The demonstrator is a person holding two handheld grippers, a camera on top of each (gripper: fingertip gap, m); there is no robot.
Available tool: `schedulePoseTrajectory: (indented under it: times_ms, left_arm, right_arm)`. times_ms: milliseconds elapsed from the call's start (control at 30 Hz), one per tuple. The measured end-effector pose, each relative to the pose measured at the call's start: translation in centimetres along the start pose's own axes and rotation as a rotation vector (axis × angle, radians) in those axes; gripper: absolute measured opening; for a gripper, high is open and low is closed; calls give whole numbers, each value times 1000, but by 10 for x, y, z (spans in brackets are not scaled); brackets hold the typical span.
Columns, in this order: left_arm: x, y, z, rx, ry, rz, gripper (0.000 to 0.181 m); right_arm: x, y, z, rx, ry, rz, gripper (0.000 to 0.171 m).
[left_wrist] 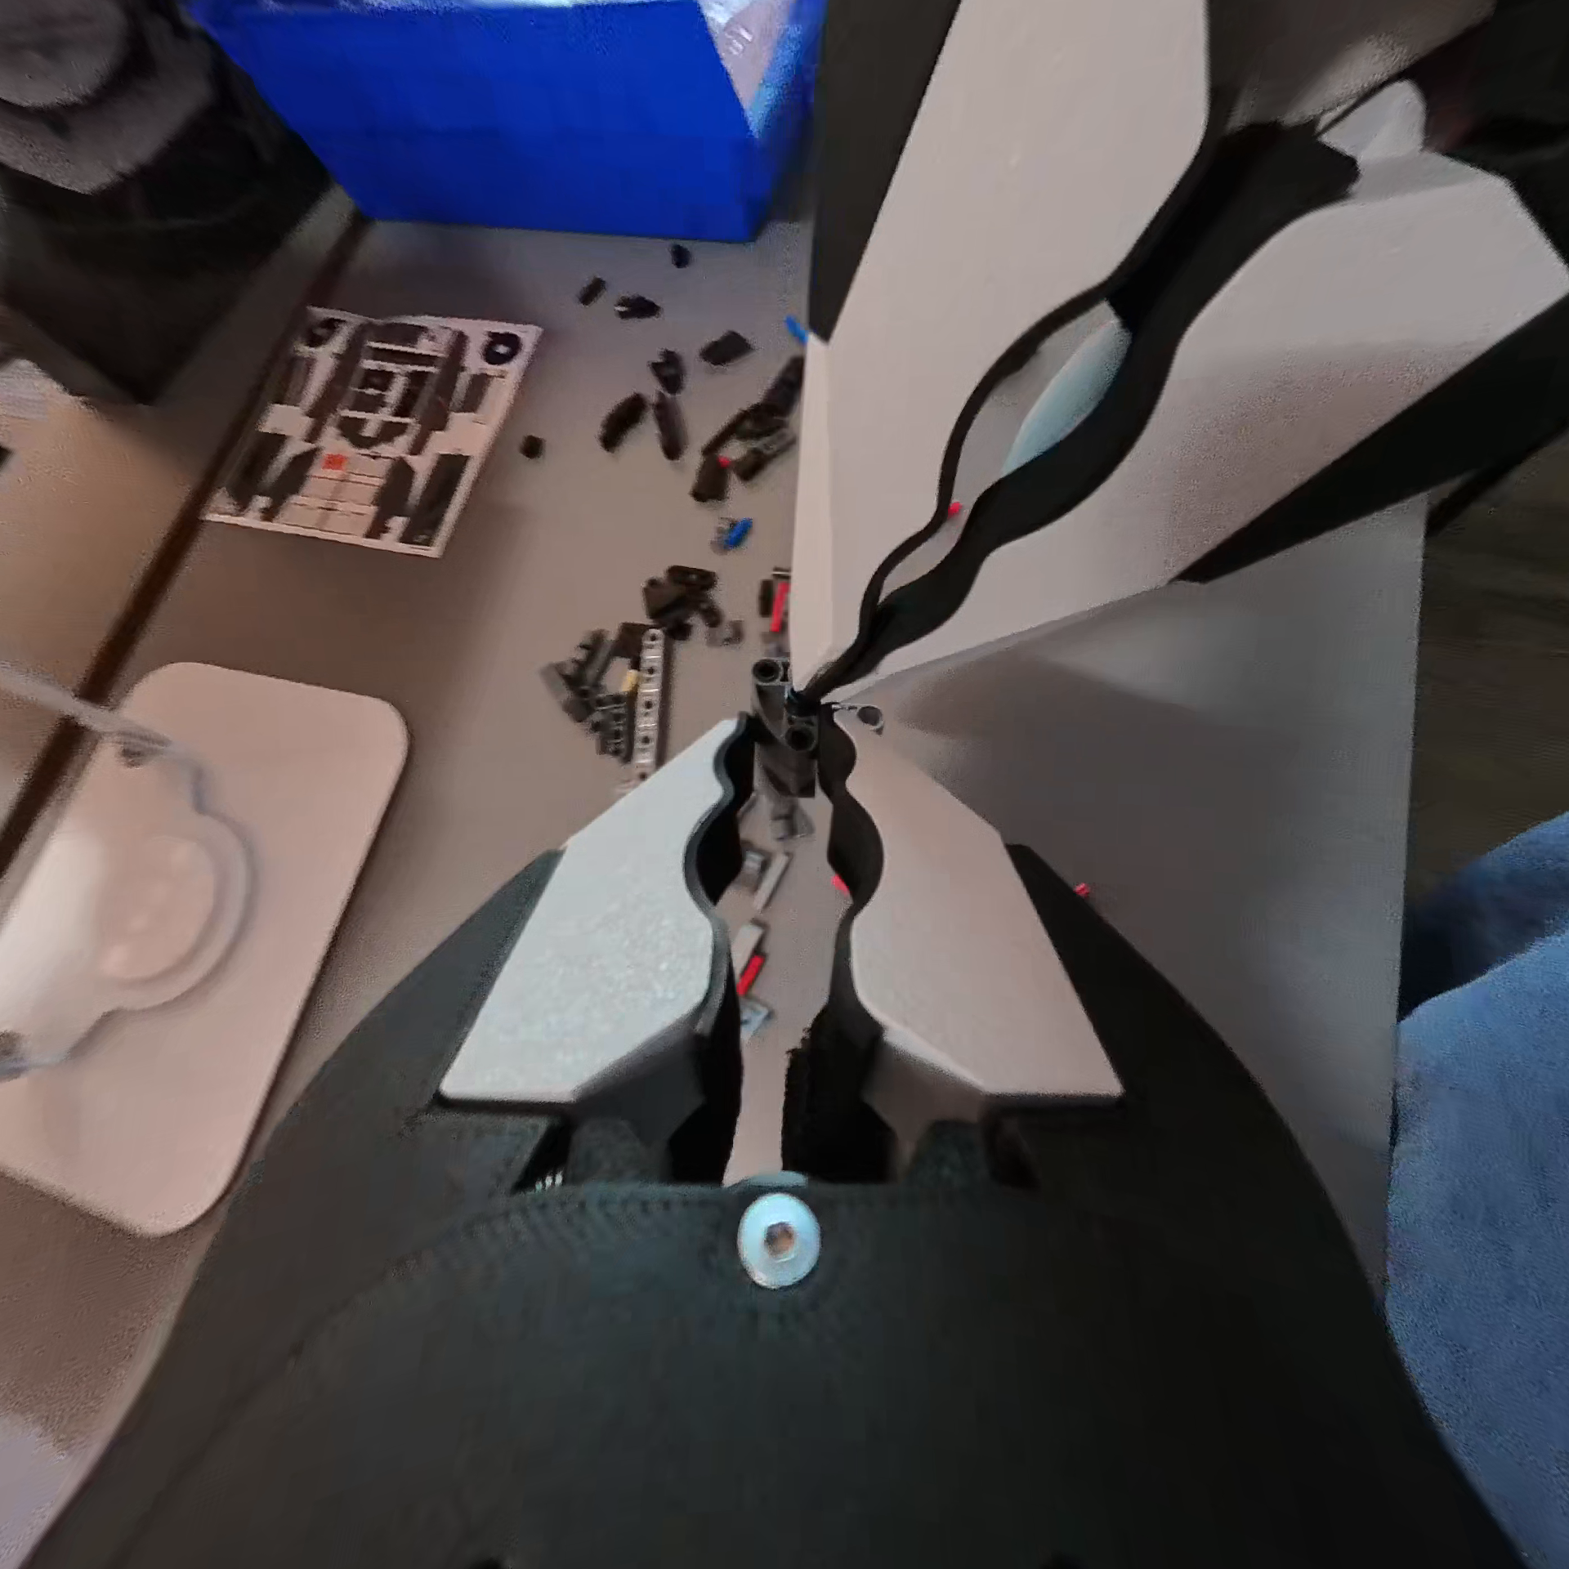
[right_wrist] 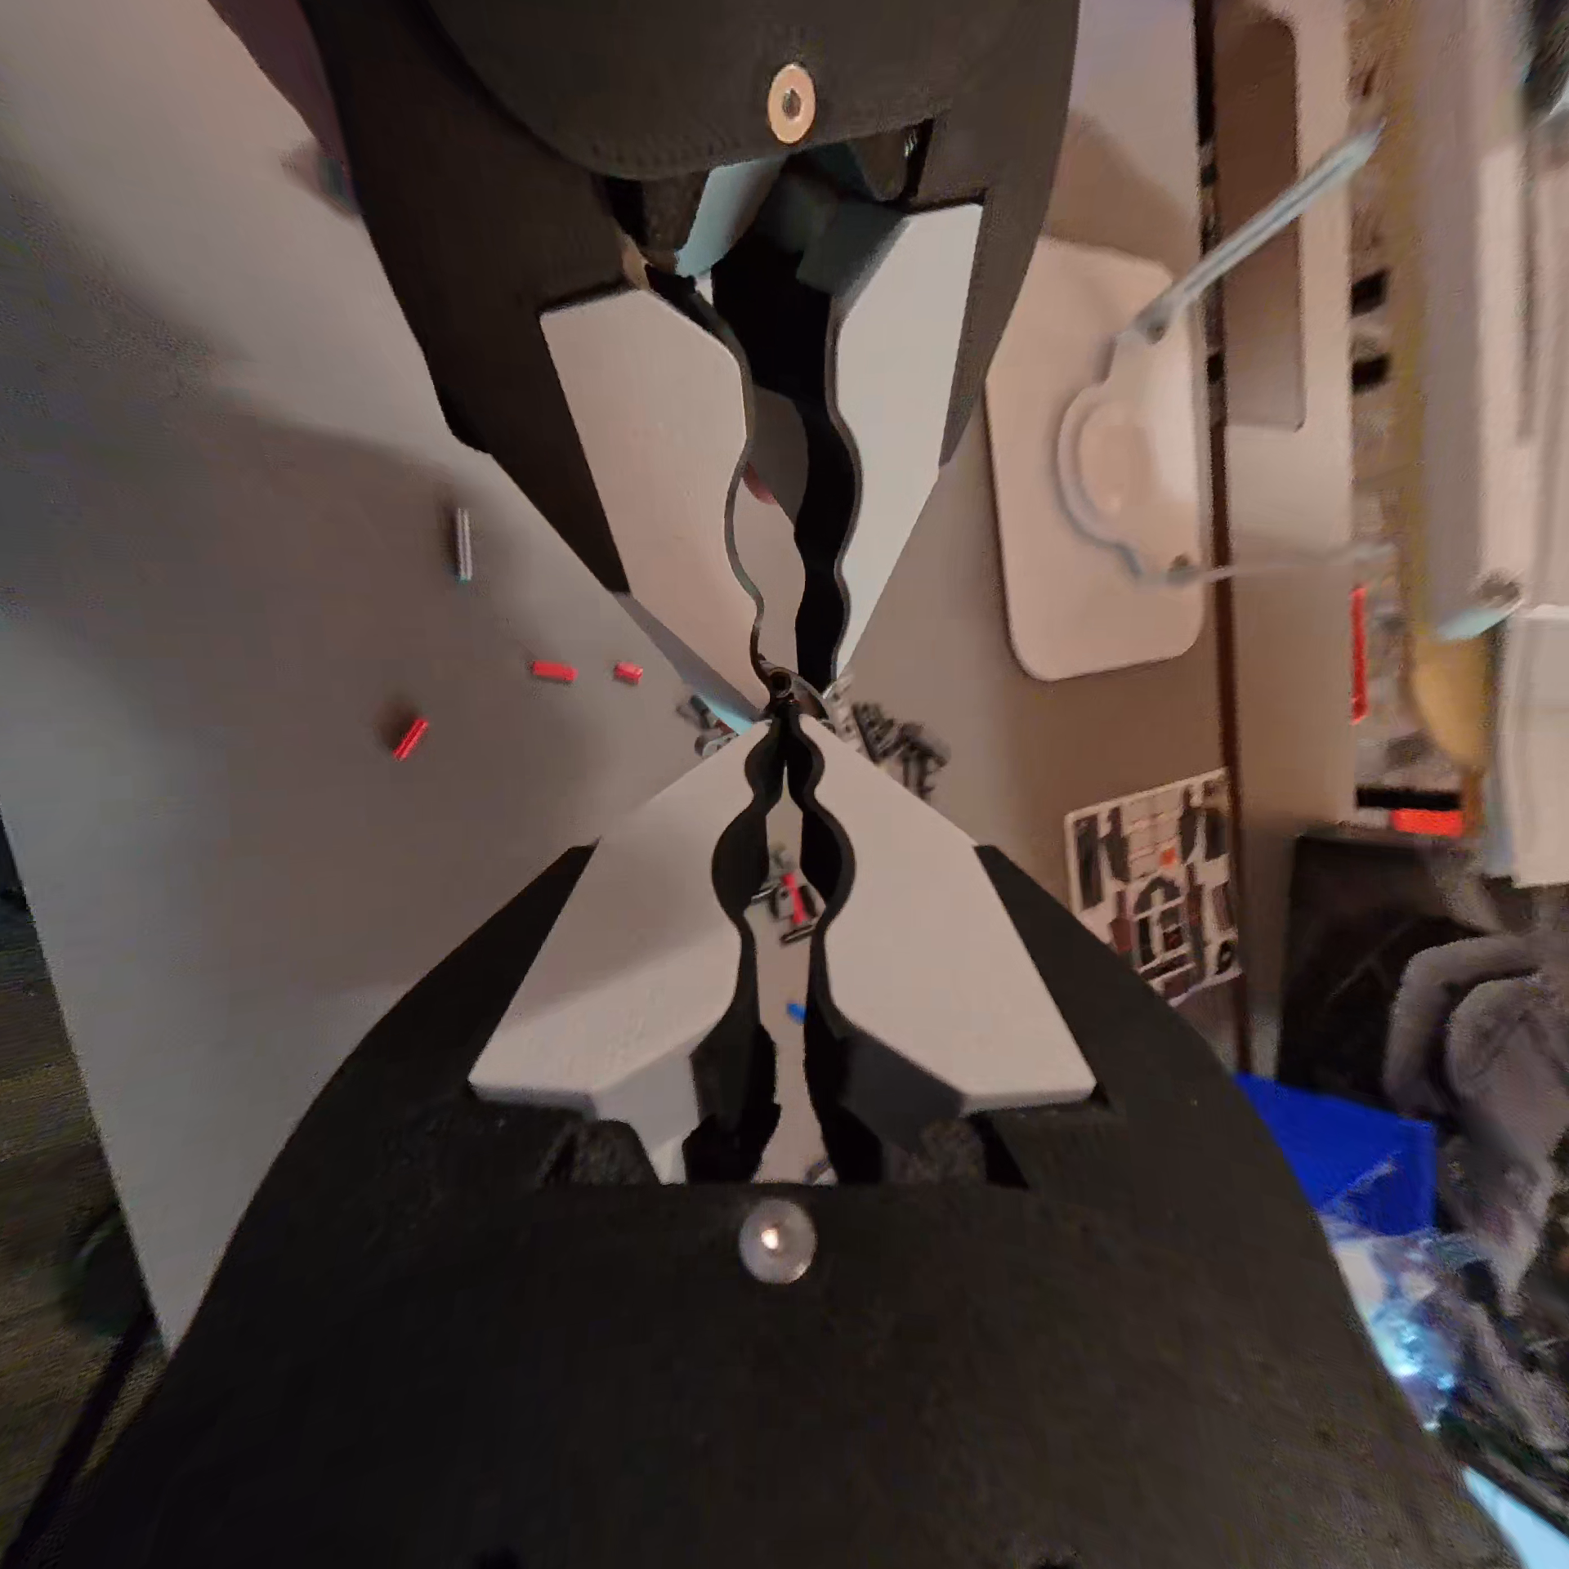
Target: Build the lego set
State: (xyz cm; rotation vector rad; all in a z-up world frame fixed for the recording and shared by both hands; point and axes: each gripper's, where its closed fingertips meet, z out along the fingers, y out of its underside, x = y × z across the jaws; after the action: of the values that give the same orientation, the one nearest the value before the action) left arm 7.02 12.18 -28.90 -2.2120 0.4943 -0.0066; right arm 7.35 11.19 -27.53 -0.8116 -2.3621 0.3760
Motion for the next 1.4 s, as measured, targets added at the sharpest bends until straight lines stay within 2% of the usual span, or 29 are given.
schedulePoseTrajectory:
  times_ms: [267, 567, 800, 1100, 1400]
  left_arm:
    - [45, 11, 56, -50, 114, 9, 13]
    - [65, 25, 84, -83, 135, 14, 13]
    - [64, 24, 87, -67, 126, 17, 13]
    - [63, 24, 87, -62, 137, -2, 13]
    - [63, 25, 87, -54, 138, 23, 13]
  right_arm:
    - [-38, 59, 9, -85, -37, 133, 0]
    - [-59, 85, 21, -114, -68, 129, 0]
    - [-58, 88, 22, -121, -68, 105, 0]
    - [-58, 87, 23, -219, -94, 10, 0]
    - [-59, 87, 24, -219, -133, -78, 0]
